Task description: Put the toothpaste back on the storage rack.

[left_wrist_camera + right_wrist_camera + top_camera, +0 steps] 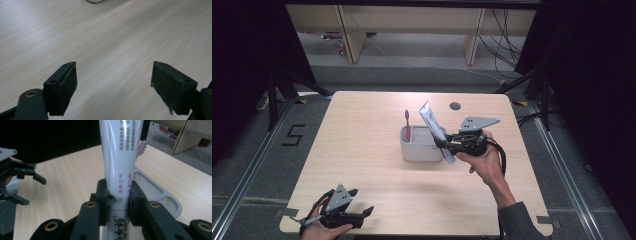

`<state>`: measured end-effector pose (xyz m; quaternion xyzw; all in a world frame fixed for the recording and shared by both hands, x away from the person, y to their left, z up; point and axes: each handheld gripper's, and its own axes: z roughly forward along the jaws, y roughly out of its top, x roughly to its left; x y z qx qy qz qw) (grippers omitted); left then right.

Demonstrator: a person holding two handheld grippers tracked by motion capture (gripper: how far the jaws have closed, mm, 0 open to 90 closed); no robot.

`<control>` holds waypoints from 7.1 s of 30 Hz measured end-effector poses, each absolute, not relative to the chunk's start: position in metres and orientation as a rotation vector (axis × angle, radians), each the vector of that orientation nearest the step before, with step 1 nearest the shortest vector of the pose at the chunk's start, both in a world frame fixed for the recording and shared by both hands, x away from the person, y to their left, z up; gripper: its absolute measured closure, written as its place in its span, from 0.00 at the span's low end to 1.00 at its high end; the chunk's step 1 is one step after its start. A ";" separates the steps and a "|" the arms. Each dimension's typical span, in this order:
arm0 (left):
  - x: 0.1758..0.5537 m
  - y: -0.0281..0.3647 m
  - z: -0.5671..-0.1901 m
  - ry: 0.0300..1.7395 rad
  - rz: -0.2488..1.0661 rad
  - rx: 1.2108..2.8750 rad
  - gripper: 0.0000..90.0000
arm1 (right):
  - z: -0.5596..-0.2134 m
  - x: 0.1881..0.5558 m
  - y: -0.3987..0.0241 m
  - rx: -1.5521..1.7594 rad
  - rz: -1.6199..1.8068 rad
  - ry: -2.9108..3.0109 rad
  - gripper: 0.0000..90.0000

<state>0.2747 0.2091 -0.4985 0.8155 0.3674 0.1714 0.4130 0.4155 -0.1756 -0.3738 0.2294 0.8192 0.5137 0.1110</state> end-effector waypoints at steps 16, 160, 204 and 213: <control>0.274 0.209 -0.498 0.923 0.432 2.050 0.23 | -0.365 0.437 -0.160 0.701 1.623 2.278 0.83; 0.274 0.207 -0.500 0.885 0.420 2.106 0.23 | -0.412 0.455 -0.163 0.985 1.518 2.244 0.52; 0.272 0.207 -0.498 0.910 0.429 2.070 0.22 | -0.418 0.405 -0.225 1.084 1.497 2.221 0.37; 0.273 0.209 -0.498 0.894 0.425 2.098 0.22 | -0.431 0.387 -0.231 1.131 1.472 2.250 0.34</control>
